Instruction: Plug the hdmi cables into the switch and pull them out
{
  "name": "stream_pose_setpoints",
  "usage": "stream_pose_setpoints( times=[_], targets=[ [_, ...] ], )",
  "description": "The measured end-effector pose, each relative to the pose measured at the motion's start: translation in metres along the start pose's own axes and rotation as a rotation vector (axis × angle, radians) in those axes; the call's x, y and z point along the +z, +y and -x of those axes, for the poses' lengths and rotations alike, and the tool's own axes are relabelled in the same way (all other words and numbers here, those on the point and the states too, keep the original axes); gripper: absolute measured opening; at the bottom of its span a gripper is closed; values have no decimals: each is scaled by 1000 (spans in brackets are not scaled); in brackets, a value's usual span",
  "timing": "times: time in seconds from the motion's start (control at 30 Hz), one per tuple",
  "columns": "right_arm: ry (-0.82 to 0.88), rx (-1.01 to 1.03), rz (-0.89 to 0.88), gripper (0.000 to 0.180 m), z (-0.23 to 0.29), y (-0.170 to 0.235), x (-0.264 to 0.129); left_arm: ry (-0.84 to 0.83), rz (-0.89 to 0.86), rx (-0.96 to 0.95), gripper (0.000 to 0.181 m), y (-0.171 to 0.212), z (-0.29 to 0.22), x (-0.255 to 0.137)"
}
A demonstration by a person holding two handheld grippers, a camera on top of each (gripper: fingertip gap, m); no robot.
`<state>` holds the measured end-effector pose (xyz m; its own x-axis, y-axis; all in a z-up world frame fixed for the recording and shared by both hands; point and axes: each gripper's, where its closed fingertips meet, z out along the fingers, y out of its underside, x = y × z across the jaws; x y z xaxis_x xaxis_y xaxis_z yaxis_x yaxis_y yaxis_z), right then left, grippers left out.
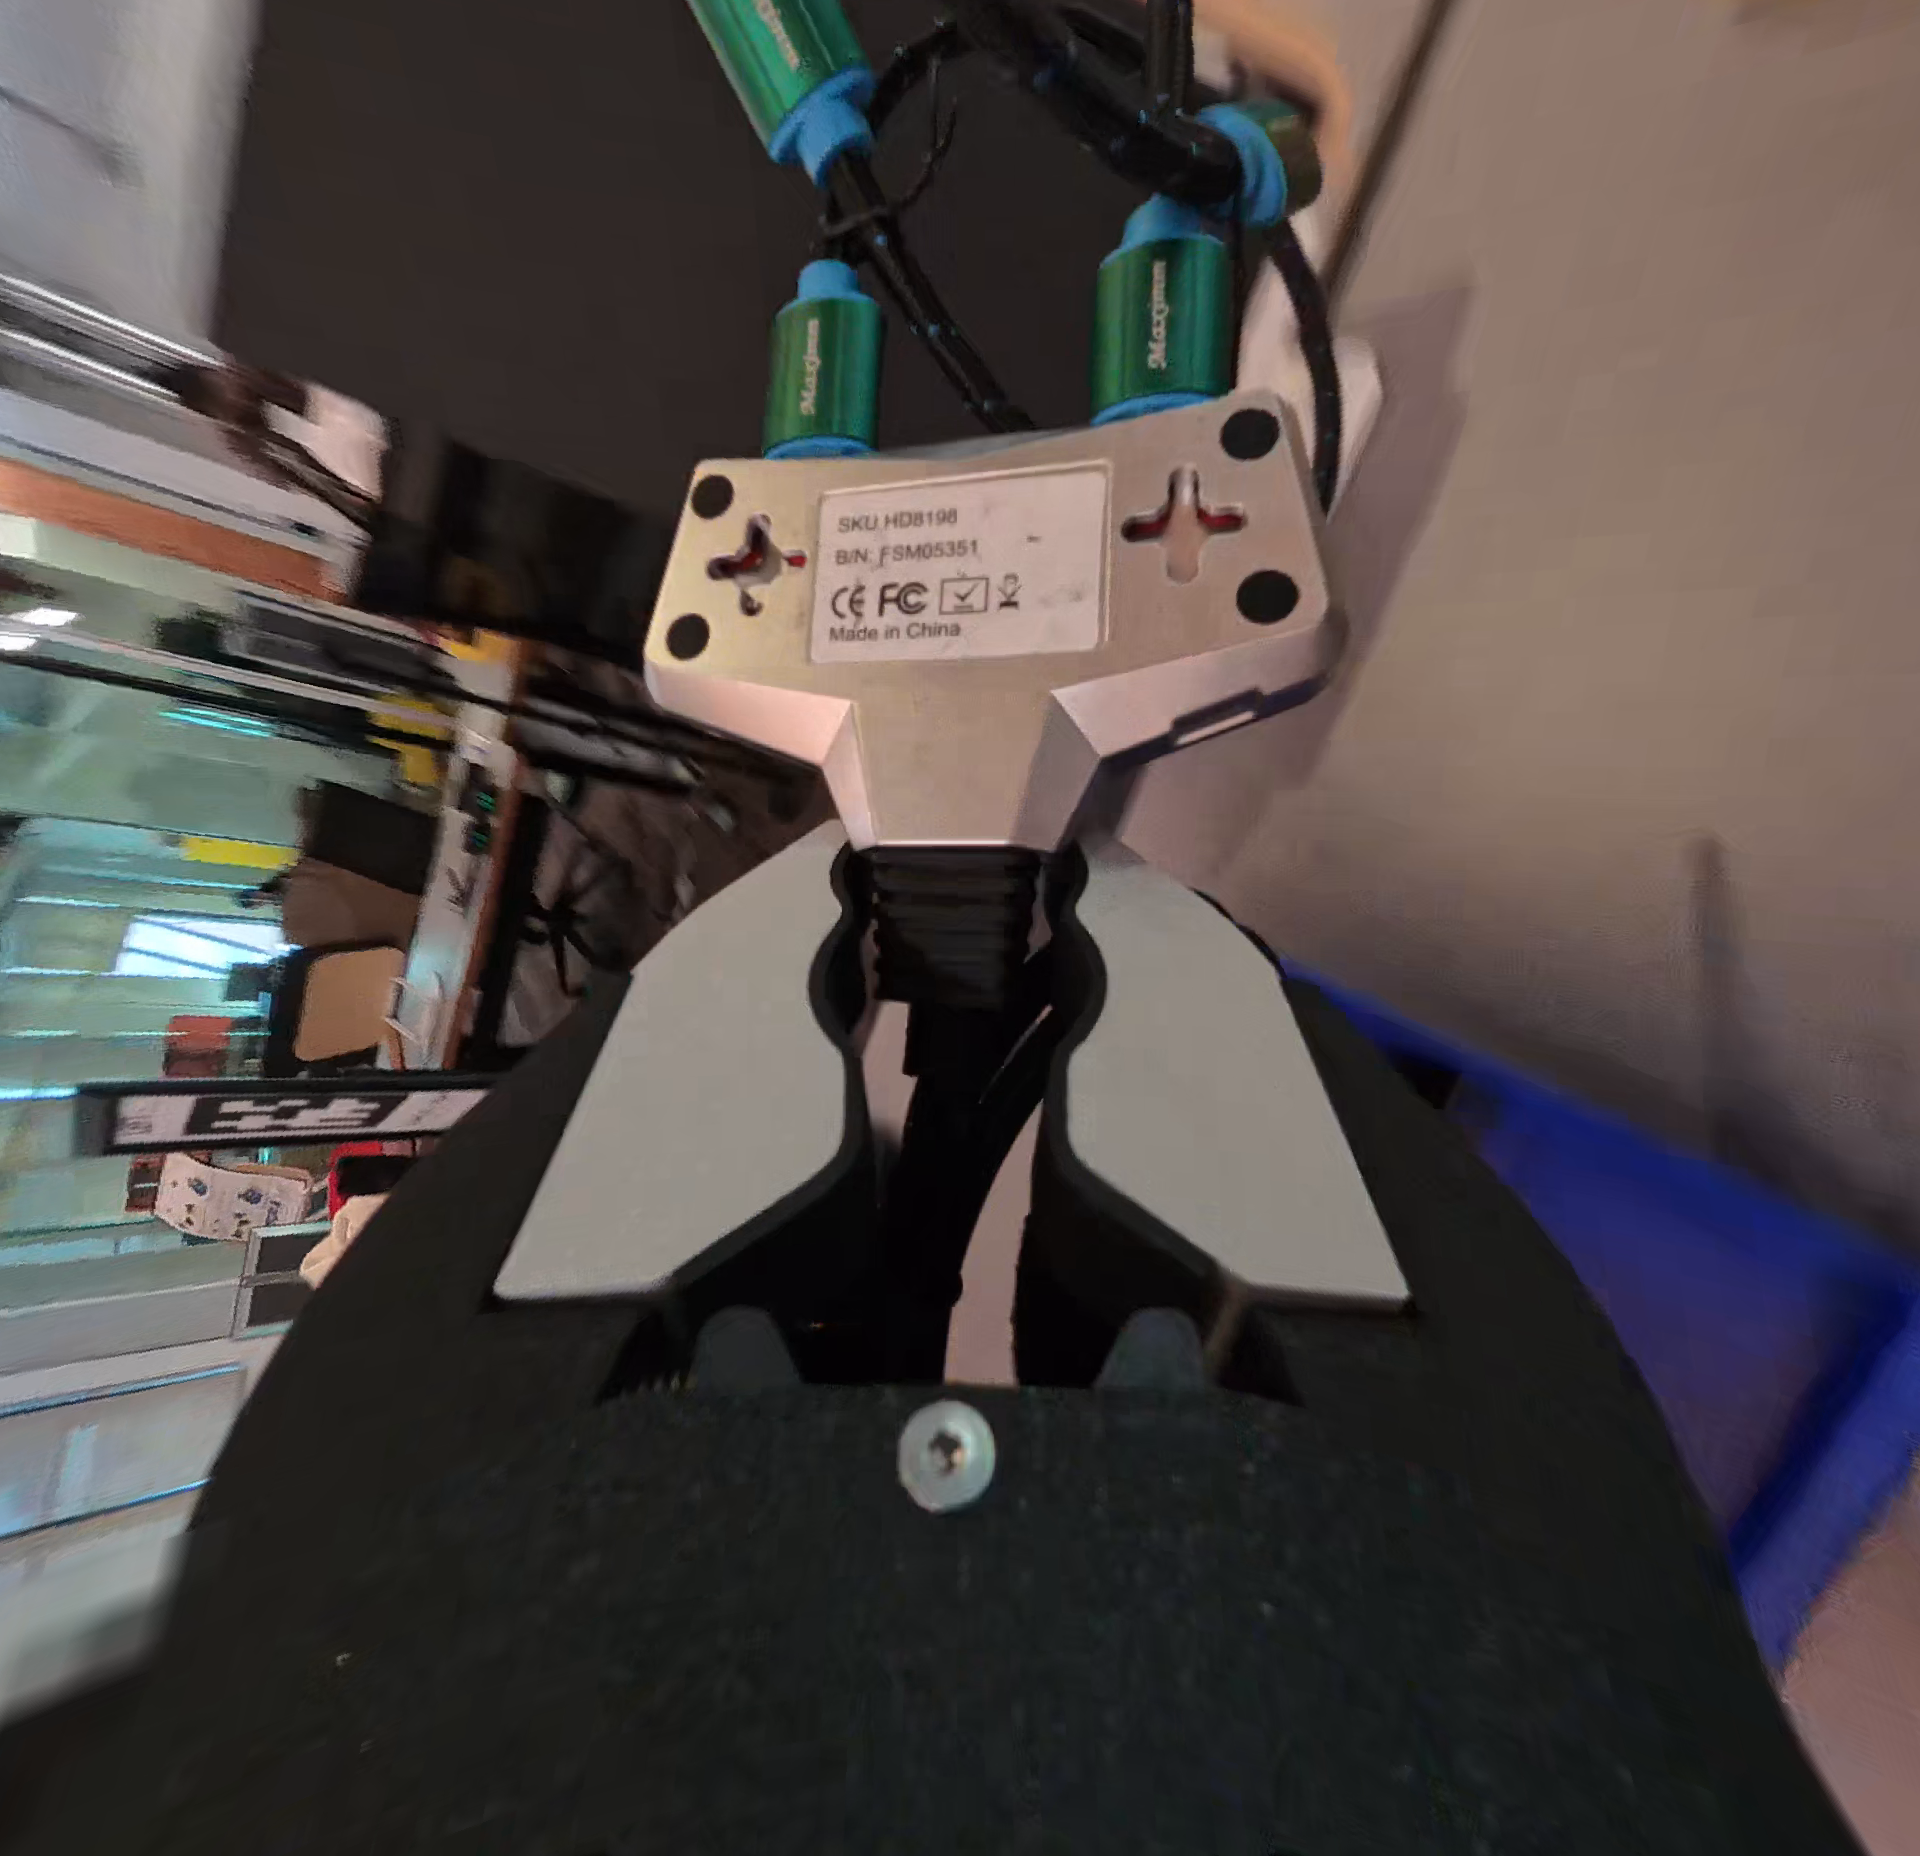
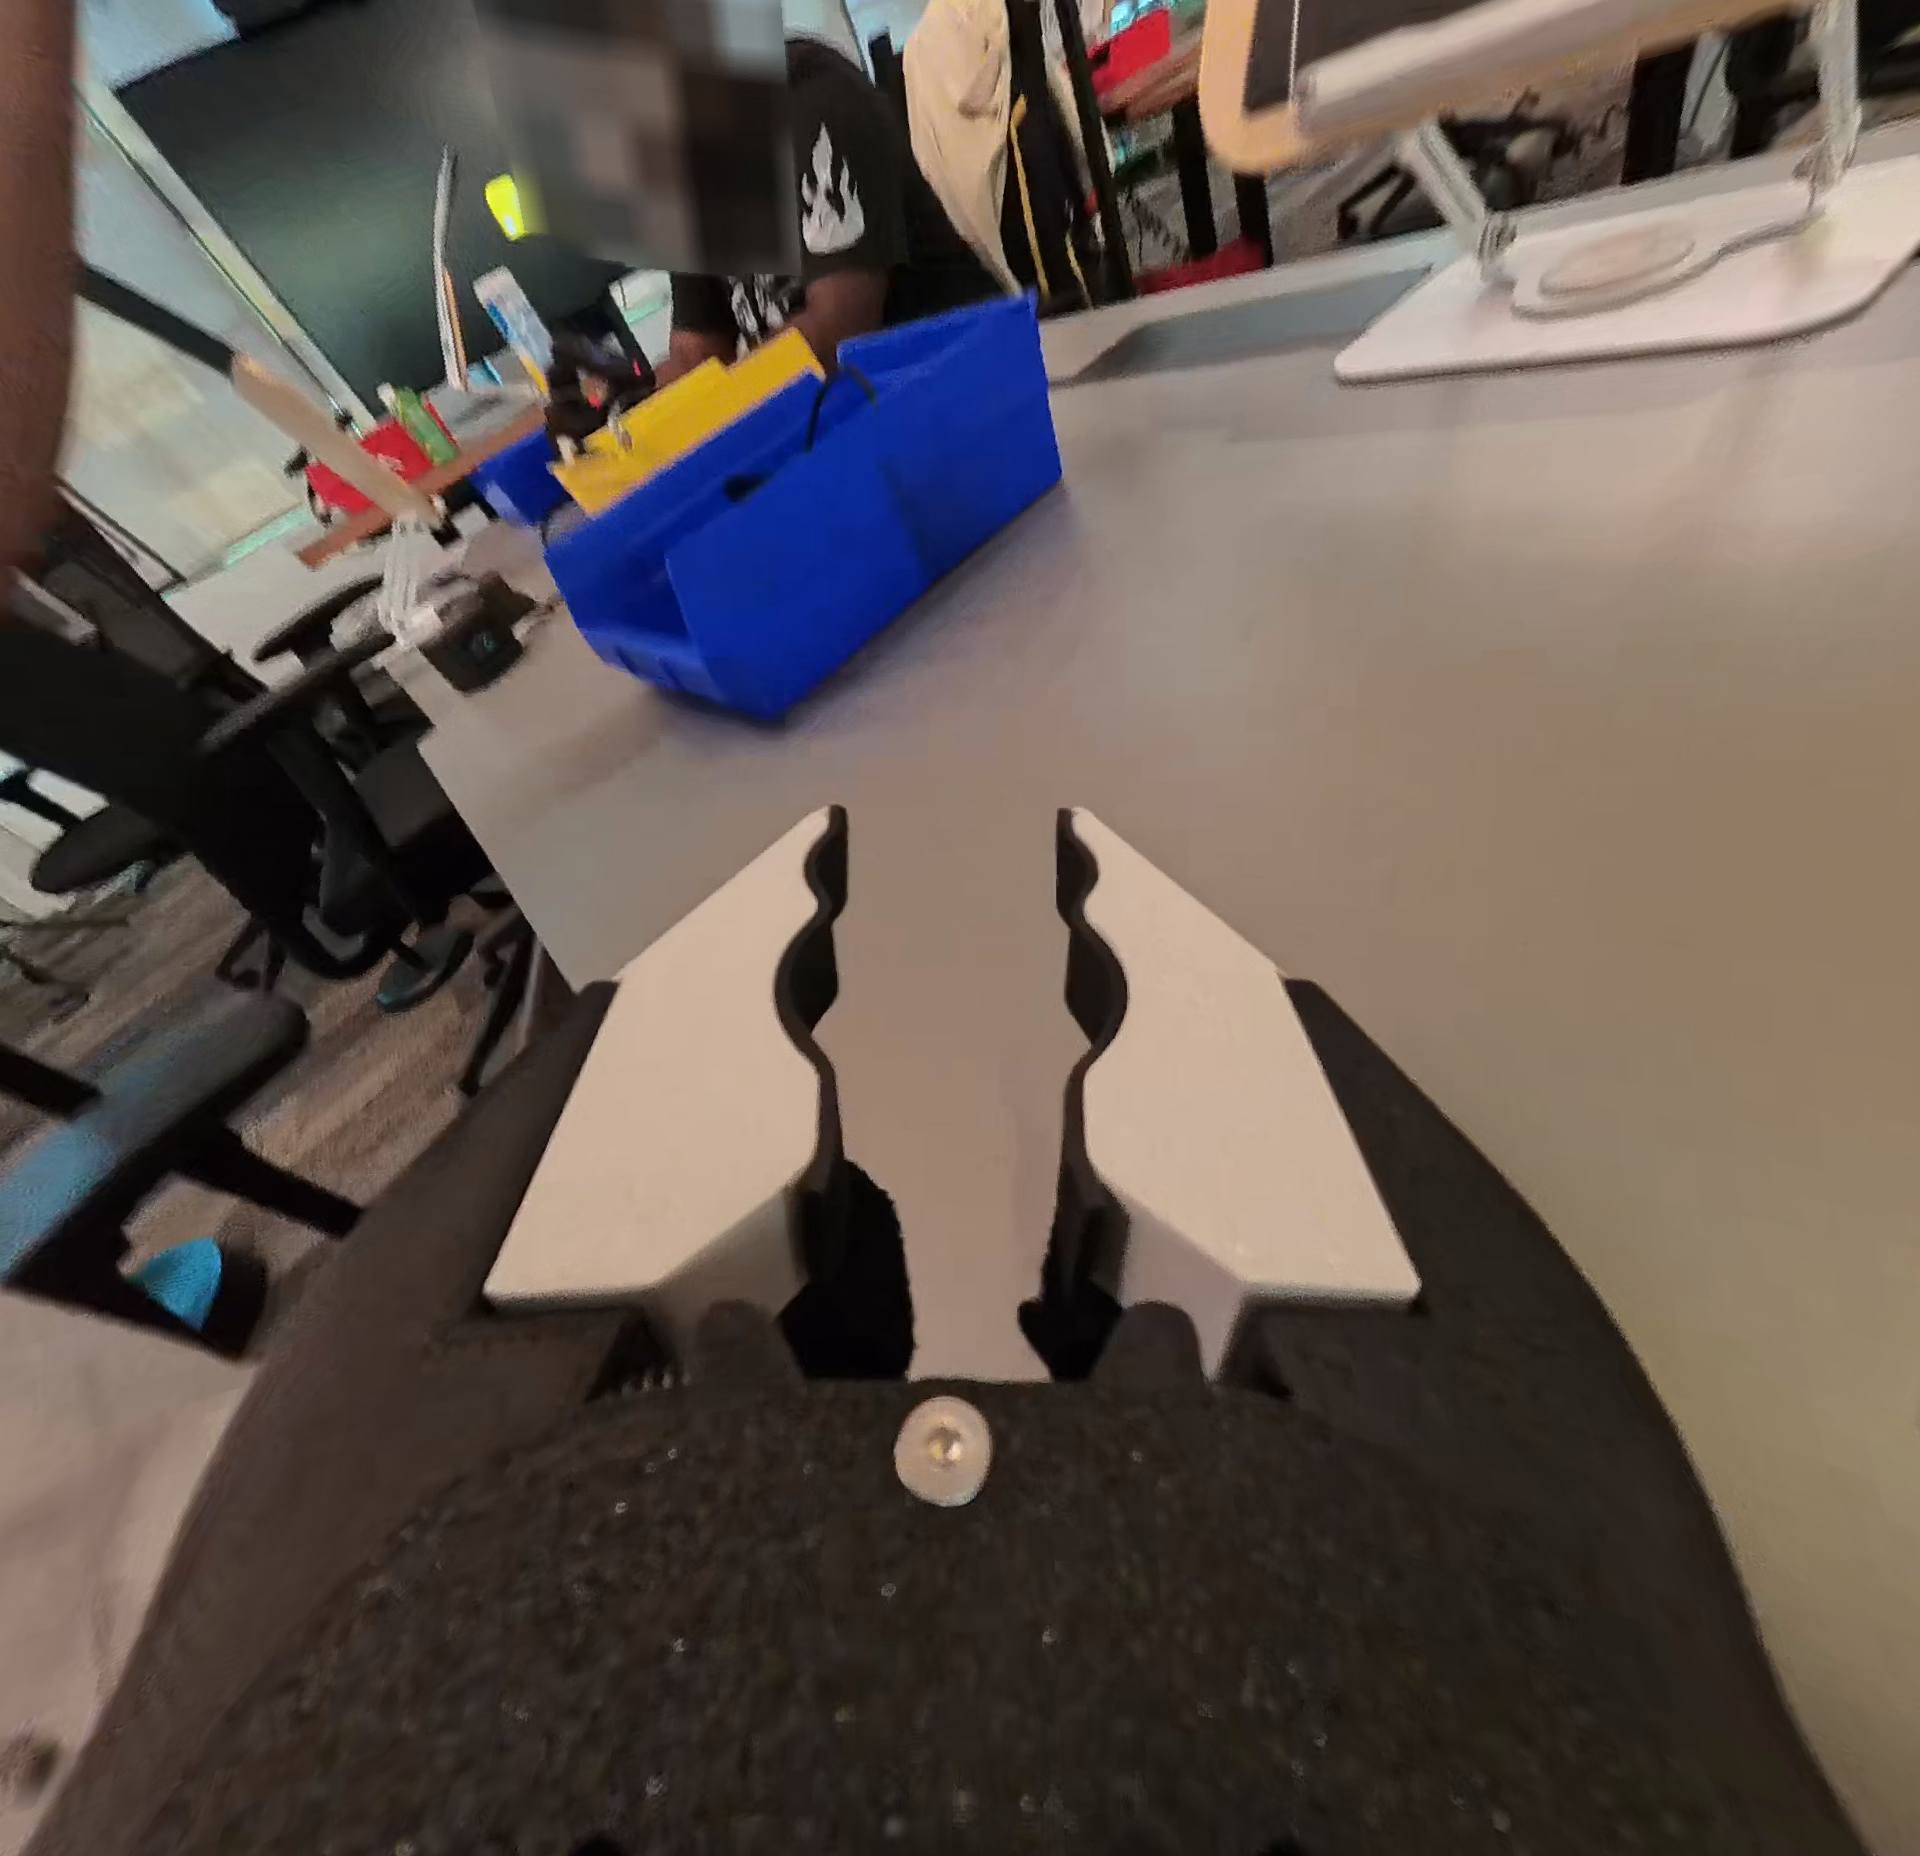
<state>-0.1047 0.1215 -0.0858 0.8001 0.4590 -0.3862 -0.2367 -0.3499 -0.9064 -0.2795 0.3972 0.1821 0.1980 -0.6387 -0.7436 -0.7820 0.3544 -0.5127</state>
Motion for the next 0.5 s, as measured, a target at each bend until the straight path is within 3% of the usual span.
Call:
stream_pose_setpoints(
  times=[0.13, 0.27, 0.4, 0.5],
  targets=[
    [-66, 30, -189, 49, 29, -83, 18, -188, -277, -270, 32, -55, -57, -15],
    [-119, 20, -325, 51, 51, -163, 36, -250, -408, -473, 32, -80, -136, -8],
    [-157, 11, -333, 52, 66, -185, 51, -281, -445, -545, 32, -93, -202, 6],
    [-145, -14, -327, 42, 65, -178, 57, -277, -431, -445, 32, -104, -235, 15]
  ],
)
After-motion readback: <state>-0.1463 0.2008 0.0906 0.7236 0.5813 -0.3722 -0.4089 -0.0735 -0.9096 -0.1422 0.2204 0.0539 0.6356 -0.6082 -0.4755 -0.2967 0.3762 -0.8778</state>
